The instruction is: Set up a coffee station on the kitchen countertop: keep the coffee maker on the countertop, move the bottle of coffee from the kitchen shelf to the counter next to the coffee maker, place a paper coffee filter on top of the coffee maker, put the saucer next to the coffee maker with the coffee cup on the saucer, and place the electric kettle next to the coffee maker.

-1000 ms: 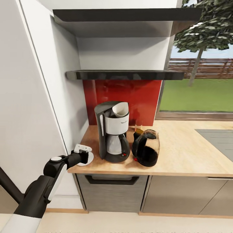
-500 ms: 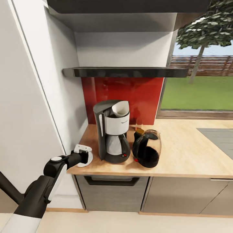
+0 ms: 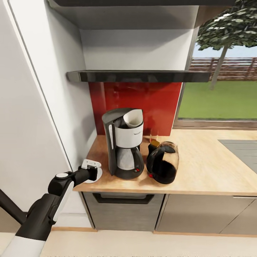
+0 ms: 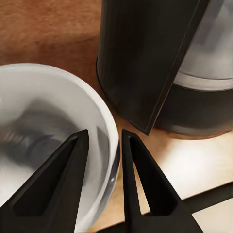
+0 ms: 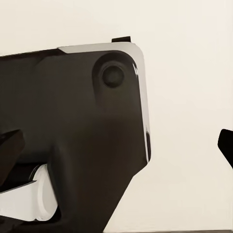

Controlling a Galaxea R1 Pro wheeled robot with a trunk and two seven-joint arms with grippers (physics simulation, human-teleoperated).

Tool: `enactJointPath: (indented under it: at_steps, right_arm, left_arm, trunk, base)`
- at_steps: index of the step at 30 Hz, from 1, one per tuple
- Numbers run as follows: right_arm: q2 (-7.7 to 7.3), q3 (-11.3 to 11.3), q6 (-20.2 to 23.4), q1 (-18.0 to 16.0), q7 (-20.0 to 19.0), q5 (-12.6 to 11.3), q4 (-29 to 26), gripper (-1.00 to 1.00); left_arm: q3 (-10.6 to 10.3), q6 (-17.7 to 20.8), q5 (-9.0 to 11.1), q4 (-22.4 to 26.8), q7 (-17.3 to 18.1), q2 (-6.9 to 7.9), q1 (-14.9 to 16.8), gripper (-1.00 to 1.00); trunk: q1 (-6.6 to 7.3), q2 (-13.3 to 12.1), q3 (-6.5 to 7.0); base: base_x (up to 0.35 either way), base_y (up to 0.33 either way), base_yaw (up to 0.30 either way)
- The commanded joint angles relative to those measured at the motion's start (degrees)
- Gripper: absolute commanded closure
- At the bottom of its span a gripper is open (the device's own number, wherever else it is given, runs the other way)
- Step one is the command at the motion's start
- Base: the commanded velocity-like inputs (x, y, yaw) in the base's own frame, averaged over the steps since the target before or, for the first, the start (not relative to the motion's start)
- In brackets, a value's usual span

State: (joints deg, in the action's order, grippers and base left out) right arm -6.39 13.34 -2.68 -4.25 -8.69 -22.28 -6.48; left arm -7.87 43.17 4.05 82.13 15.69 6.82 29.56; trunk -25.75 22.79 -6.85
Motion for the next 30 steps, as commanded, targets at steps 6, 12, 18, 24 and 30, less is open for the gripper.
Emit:
enactJointPath:
  at_steps: [6, 12, 18, 24, 30]
  right_arm:
    - [-0.02, 0.5, -0.2, -0.1, -0.2, -0.6, 0.1, -1.00]
    - [-0.02, 0.5, -0.2, -0.1, -0.2, -0.6, 0.1, -1.00]
    - [-0.03, 0.5, -0.2, -0.1, -0.2, -0.6, 0.1, -1.00]
    - [-0.08, 0.5, -0.3, -0.1, -0.2, -0.6, 0.1, -1.00]
    - [-0.11, 0.5, -0.3, -0.1, -0.2, -0.6, 0.1, -1.00]
  left_arm:
    - [0.0, 0.4, 0.4, 0.1, -0.1, 0.04, 0.1, 1.00]
    - [0.0, 0.3, 0.4, 0.1, -0.1, 0.11, 0.1, 1.00]
    - [0.0, 0.3, 0.4, 0.1, -0.1, 0.11, 0.1, 1.00]
    - [0.0, 0.3, 0.4, 0.1, -0.1, 0.12, 0.1, 1.00]
    - [0.0, 0.3, 0.4, 0.1, -0.3, 0.12, 0.1, 1.00]
  trunk:
    - [-0.03, 0.1, -0.65]
    - [-0.03, 0.1, -0.89]
    - [-0.03, 0.1, -0.91]
    - [-0.03, 0.1, -0.91]
    - [-0.03, 0.1, -0.91]
  base:
    - [0.000, 0.000, 0.000]
    - [0.078, 0.000, 0.000]
    - [0.032, 0.000, 0.000]
    - [0.002, 0.000, 0.000]
    - [0.000, 0.000, 0.000]
